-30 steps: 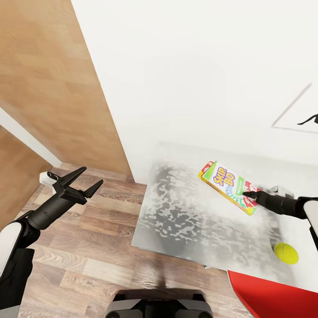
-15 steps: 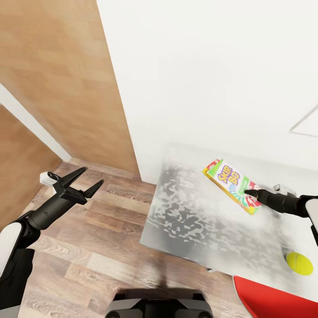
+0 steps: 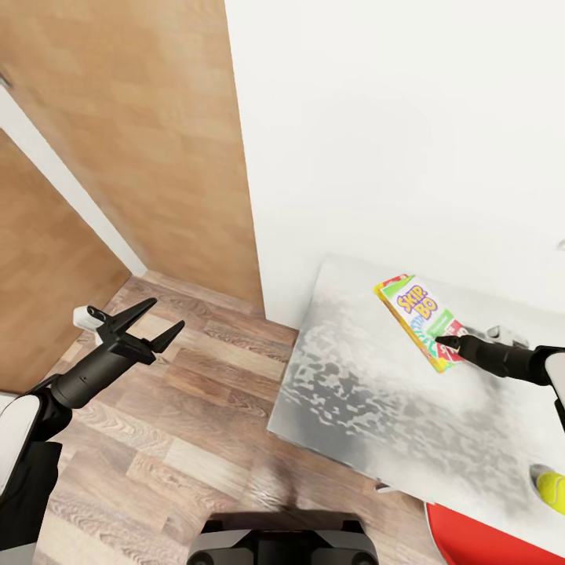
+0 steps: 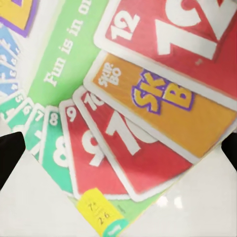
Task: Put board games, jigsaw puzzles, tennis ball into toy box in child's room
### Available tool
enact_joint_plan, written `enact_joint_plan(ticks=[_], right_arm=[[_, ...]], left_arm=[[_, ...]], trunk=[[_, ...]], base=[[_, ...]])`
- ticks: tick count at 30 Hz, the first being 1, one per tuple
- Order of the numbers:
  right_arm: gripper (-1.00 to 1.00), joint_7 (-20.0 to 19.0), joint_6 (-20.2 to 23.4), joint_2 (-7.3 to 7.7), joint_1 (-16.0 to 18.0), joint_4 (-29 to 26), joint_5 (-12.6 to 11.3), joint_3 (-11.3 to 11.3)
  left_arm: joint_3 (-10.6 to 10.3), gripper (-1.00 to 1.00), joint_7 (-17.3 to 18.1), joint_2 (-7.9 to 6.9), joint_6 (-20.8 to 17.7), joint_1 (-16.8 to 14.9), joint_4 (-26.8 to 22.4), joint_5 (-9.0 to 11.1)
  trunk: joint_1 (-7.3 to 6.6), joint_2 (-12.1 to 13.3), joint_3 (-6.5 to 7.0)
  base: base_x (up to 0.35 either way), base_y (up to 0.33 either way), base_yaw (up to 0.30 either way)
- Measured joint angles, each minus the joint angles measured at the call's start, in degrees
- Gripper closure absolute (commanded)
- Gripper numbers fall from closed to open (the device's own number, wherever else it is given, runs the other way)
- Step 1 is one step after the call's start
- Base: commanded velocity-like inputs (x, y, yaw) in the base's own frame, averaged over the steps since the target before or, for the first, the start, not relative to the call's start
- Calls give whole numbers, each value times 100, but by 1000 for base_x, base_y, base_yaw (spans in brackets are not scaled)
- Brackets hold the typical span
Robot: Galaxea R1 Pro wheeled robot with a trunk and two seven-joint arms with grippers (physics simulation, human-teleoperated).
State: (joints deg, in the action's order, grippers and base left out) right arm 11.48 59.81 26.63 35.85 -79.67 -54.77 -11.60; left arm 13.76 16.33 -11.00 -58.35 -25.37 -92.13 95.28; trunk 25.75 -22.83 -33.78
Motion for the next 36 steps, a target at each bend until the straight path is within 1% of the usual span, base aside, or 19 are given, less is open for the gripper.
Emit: enact_joint_plan(ticks=[9,14,20,26,31,36], right_arm=[[-100,-8,0,13,3,-4,5,-97],[-100,-15,0,110,0,-7,0,-120],[-100,-14,0,171,3,-8,0,-127],[-100,-5,0,193,4,-7,4,-137],[-100,-5,0,205,21,-6,10,-252],[-100,-7,0,204,26,-7,0,-309]], left_arm=[[0,-100,0,1,0,-1,0,-22],[0,-100,0,1,0,-3,0,-25],[0,-100,0,1,0,-6,0,-26],[0,-100,10,1,0,-5,0,-26],[-4,-100,15,1,0,-3,0,-26],[-6,-100,17,1,0,-4,0,-27]], trunk=[[0,0,-1],[0,0,-1],[0,0,-1],[0,0,-1],[0,0,-1],[0,0,-1]], base=[[0,0,15],[0,0,3],[0,0,1],[0,0,0],[0,0,0],[5,0,0]])
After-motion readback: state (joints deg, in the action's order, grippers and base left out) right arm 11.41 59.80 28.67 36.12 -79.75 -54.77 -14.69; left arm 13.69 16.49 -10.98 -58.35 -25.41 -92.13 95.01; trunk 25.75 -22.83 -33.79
